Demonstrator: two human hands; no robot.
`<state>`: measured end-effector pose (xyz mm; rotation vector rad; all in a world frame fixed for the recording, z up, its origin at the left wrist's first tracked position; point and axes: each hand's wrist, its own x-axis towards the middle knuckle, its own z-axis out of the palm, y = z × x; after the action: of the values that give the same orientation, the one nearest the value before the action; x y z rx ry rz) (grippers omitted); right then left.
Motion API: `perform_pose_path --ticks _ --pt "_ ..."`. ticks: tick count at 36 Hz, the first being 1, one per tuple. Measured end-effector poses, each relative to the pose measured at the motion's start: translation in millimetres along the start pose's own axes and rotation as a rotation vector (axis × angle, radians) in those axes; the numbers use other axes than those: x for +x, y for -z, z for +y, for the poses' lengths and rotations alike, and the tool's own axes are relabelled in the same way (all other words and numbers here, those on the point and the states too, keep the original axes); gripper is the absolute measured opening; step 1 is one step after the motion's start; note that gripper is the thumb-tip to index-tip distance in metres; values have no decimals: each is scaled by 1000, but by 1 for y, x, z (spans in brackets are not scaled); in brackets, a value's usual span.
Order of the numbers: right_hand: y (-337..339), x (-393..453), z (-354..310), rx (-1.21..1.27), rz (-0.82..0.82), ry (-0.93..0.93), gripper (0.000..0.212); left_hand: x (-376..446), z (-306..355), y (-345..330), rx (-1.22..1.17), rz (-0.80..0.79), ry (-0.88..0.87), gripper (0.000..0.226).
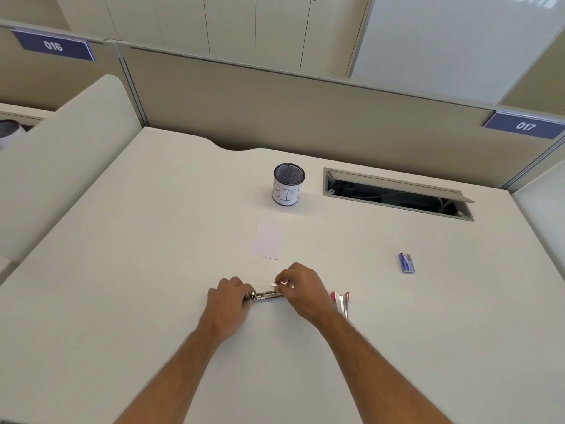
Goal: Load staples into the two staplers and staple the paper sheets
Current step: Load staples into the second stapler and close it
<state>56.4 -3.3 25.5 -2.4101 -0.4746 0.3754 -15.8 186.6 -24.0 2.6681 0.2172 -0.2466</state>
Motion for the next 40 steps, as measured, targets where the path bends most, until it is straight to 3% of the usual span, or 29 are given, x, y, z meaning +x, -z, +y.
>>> perform_pose_path --ticks 9,40 --pt "-17 3 2 -70 -65 42 15 9 -5 1 42 11 -6 25" --pt "-31 1 13 -102 -51 59 22 14 -2 -3 -19 -10 21 24"
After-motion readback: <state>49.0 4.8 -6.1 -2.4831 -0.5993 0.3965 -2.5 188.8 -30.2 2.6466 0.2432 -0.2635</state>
